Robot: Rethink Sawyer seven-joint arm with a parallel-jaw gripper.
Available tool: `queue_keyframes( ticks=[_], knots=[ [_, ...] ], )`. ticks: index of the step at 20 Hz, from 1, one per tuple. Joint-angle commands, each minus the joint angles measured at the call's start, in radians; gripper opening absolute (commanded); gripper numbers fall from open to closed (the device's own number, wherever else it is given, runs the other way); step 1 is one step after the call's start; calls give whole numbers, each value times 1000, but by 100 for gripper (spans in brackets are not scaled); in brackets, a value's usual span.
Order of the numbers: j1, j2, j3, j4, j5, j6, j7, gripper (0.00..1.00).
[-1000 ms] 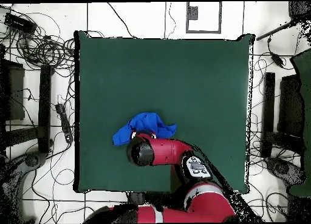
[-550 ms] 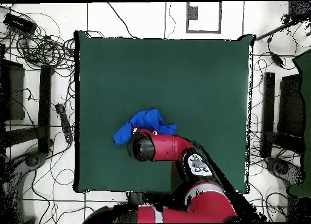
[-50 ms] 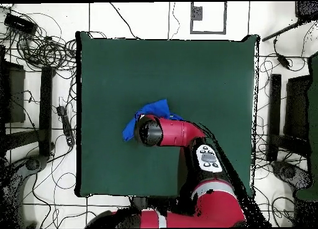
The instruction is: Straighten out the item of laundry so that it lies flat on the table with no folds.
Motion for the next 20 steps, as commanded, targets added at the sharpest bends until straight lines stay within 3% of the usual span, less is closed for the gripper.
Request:
queue_keyframes(
  ticks=[1, 5, 20],
  knots=[
    [19, 7, 11, -128, 57, 117, 113, 100],
    [37, -6, -3, -128, 57, 172, 126, 100],
    [18, 25, 47, -175, 62, 172, 121, 100]
  ],
)
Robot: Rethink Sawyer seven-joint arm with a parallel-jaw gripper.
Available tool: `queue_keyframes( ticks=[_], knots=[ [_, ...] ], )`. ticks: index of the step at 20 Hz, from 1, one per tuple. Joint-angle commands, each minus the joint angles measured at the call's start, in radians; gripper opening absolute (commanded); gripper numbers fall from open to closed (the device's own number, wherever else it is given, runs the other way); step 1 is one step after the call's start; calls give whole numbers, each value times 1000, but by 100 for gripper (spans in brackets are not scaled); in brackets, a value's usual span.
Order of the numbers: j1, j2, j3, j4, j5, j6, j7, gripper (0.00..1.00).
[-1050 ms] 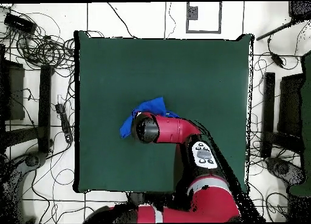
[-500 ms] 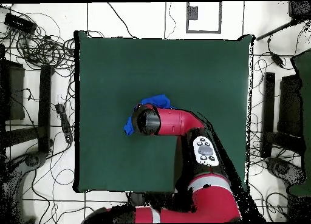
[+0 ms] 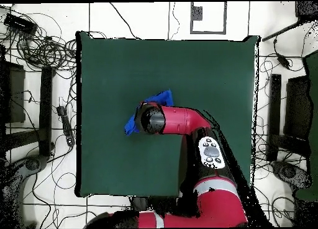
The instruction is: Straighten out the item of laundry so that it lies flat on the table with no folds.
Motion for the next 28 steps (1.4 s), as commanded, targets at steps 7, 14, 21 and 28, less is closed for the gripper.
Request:
queue_keyframes(
  ticks=[7, 14, 21, 28],
  knots=[
    [56, 61, 38, -195, 91, 182, 137, 100],
    [84, 130, 41, -283, 107, 179, 153, 100],
    [99, 142, 33, -309, 124, 187, 154, 100],
    [96, 137, 29, -301, 124, 179, 148, 100]
  ],
)
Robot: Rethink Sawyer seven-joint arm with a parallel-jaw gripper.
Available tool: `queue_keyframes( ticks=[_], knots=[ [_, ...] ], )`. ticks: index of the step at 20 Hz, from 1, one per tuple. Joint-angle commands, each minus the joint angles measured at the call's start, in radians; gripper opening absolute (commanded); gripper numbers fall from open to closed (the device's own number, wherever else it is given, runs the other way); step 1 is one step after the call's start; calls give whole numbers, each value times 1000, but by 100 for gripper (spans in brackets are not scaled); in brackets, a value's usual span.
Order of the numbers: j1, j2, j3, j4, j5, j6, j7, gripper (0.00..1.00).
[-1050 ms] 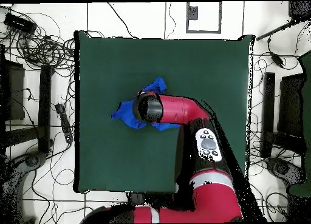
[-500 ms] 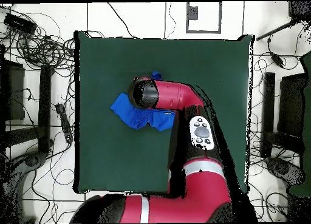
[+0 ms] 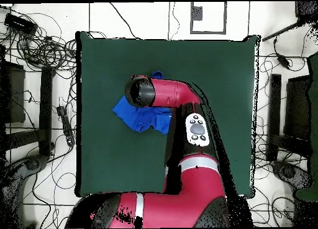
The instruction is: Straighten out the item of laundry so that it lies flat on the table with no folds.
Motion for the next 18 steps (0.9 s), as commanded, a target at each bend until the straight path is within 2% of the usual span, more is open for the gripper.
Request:
queue_keyframes(
  ticks=[1, 7, 12, 18],
  knots=[
    [24, 14, 30, -7, 48, 95, 146, 100],
    [18, 20, 39, 2, 49, 75, 146, 100],
    [112, 4, -12, -5, 75, 86, 250, 100],
    [203, 46, -37, -53, 177, 74, 346, 100]
  ],
)
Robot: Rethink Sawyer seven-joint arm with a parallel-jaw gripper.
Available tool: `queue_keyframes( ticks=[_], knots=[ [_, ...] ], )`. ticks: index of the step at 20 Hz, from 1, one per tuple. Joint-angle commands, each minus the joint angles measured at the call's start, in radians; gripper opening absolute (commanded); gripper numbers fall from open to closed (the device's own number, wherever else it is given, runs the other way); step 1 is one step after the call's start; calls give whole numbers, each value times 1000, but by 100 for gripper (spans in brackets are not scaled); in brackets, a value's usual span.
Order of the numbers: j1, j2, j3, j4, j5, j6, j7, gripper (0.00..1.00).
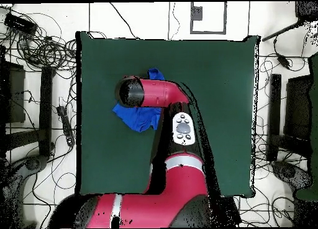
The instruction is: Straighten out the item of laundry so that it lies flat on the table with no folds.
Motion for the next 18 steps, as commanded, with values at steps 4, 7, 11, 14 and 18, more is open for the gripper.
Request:
queue_keyframes(
  ticks=[4, 7, 11, 14, 18],
  knots=[
    [167, 50, -19, -67, 183, 75, 362, 100],
    [188, 62, -41, -84, 220, 82, 357, 100],
    [188, 39, -62, -52, 244, 89, 318, 100],
    [160, 2, -62, 2, 243, 82, 263, 100],
    [101, -21, -42, 51, 220, 59, 188, 100]
  ],
)
